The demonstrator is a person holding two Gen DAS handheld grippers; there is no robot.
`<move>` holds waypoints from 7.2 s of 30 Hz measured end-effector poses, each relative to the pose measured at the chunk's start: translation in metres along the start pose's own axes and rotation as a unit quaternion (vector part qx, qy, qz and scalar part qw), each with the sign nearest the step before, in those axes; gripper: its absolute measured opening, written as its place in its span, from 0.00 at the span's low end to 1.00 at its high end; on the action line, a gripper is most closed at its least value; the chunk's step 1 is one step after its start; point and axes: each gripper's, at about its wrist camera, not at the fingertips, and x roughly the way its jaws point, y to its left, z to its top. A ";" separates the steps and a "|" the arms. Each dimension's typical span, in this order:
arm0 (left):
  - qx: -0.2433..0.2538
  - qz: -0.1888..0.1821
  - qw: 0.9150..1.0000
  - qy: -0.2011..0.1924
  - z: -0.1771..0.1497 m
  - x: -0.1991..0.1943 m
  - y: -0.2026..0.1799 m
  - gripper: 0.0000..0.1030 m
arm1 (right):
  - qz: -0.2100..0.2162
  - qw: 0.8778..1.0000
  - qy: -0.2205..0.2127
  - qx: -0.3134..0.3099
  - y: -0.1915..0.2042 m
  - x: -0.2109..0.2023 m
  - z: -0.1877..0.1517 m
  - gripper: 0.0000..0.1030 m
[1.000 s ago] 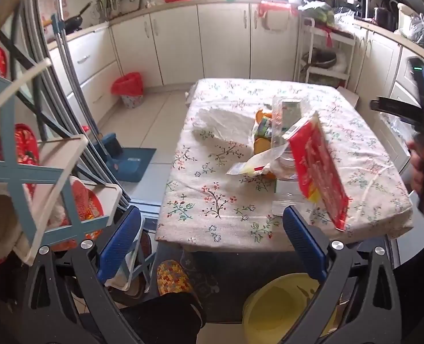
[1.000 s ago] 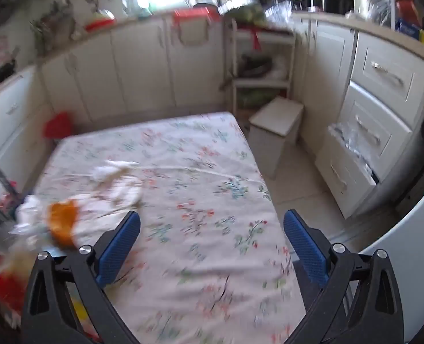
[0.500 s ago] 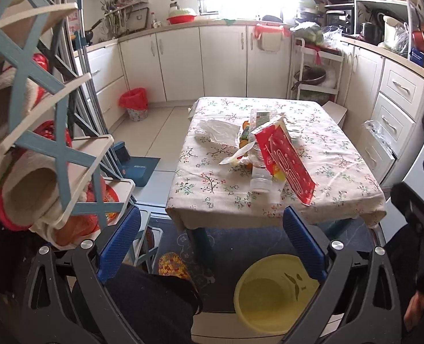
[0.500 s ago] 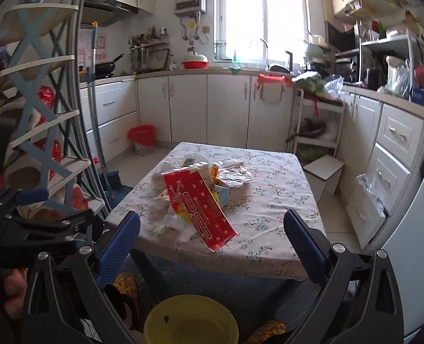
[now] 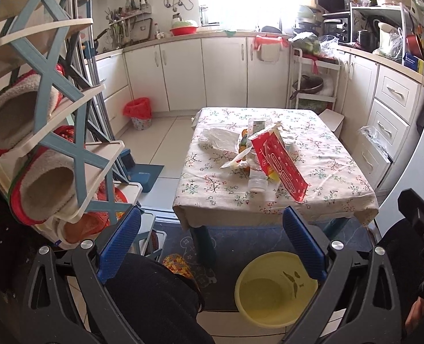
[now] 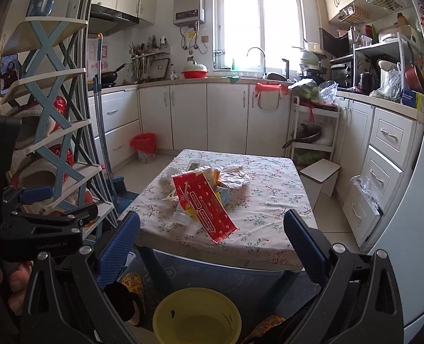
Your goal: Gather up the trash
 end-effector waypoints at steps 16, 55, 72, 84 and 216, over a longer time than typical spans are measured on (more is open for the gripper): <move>0.002 0.002 1.000 -0.005 0.000 -0.010 -0.004 0.92 | 0.006 1.000 -0.012 0.002 0.001 -0.015 0.007 0.93; -0.002 0.005 1.000 0.018 0.007 0.023 0.000 0.92 | 0.029 0.999 0.003 -0.017 0.011 0.029 0.017 0.93; -0.023 0.007 0.998 0.057 0.024 0.107 0.015 0.92 | 0.041 0.988 0.123 -0.085 0.008 0.186 -0.001 0.93; -0.029 0.009 0.996 0.084 0.017 0.138 0.018 0.92 | 0.119 0.956 0.262 -0.056 -0.022 0.273 -0.019 0.58; 0.053 -0.190 0.947 0.253 -0.121 0.122 -0.091 0.45 | 0.000 0.992 0.025 0.124 -0.082 0.066 -0.047 0.80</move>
